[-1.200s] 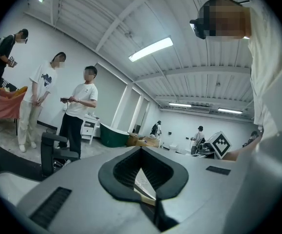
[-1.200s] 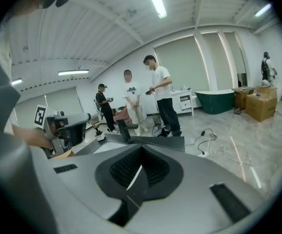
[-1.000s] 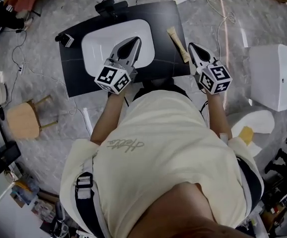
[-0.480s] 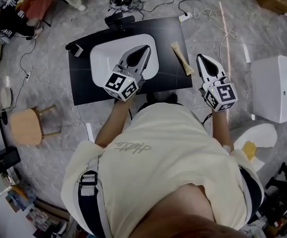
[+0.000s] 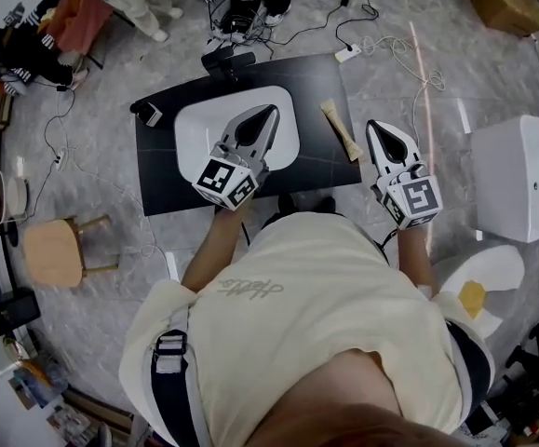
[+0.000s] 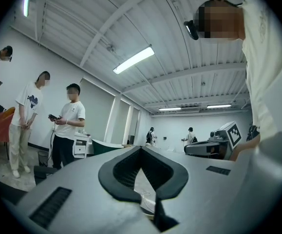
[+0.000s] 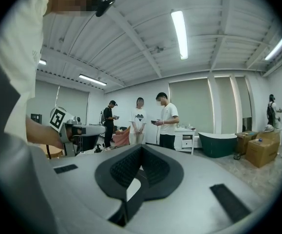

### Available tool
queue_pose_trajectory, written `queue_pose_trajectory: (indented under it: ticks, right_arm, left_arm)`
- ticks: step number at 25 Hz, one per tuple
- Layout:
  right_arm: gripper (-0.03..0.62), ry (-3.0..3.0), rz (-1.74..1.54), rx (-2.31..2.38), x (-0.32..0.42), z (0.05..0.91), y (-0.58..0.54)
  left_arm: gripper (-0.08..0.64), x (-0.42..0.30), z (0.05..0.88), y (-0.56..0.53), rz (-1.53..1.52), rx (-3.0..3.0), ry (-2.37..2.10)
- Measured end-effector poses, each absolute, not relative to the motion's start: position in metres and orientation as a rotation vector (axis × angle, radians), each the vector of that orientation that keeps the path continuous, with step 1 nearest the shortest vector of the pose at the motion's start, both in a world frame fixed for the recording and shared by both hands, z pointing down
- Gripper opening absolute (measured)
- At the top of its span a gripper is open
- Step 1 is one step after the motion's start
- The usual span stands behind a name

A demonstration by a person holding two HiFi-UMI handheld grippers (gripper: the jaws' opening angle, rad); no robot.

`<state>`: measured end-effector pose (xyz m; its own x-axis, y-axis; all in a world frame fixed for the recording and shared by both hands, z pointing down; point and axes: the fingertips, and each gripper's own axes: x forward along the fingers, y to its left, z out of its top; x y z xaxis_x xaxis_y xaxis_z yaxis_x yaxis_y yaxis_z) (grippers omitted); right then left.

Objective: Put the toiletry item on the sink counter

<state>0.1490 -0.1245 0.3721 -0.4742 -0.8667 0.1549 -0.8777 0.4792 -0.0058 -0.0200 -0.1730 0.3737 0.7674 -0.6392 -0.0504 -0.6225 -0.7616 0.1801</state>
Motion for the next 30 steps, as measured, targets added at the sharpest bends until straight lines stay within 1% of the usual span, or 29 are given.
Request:
queue_pose_trajectory:
  ticks: [17,30]
  right_arm:
    - [-0.006,-2.598,0.151,1.444,0.135,0.376,-0.127]
    - [-0.006,-2.615,0.153,1.457,0.155,0.379,-0.133]
  left_arm:
    - [0.003,-0.028,0.376,-0.175,-0.155,2.772,-1.042]
    - [0.003,-0.009,0.376,-0.180,-0.155,2.769,-1.053]
